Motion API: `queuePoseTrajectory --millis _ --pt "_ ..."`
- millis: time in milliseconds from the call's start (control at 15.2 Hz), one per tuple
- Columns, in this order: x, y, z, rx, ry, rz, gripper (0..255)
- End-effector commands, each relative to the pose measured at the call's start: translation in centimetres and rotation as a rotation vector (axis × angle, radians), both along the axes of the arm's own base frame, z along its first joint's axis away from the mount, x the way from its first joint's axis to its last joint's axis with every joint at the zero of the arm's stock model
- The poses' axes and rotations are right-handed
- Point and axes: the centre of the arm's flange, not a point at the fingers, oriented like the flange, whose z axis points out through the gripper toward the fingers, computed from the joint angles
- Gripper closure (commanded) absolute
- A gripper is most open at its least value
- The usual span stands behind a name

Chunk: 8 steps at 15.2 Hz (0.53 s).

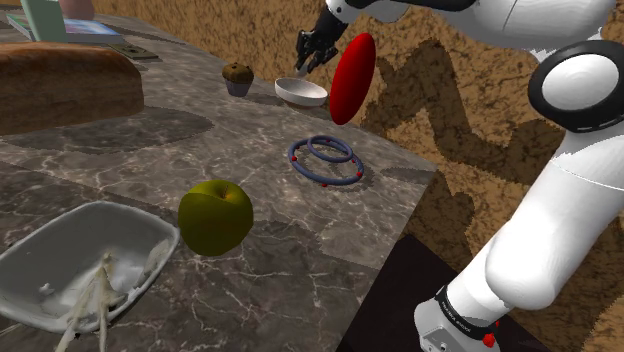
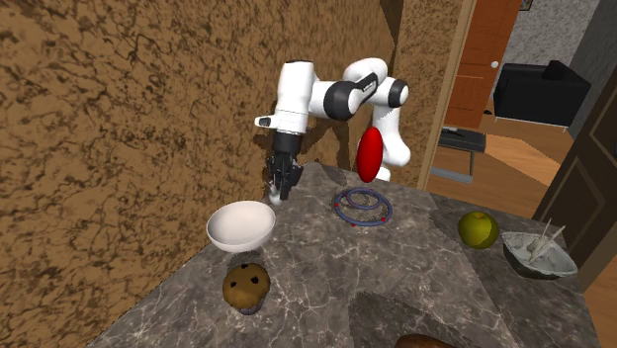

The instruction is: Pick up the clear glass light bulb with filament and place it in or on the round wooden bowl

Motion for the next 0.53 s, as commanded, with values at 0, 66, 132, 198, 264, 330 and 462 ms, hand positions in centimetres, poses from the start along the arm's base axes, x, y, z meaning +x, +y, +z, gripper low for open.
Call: queuePoseTrajectory --millis 0,66,132,198,264,330,462 --pt "1.7 -2.1 -0.1 -0.001 -0.001 0.001 255" --pt "2.6 -3.1 -0.2 -0.001 -0.001 0.001 255" --pt "3.5 -4.0 -0.3 -0.001 -0.001 0.001 255" --pt "4.4 -5.0 -0.4 -0.001 -0.001 0.001 255" --pt "5.2 -6.0 -0.5 -0.001 -0.001 0.001 255" --pt "6.1 -7.0 -0.6 -0.001 -0.001 0.001 255" --pt "6.9 -7.9 -1.3 -0.001 -0.001 0.001 255"
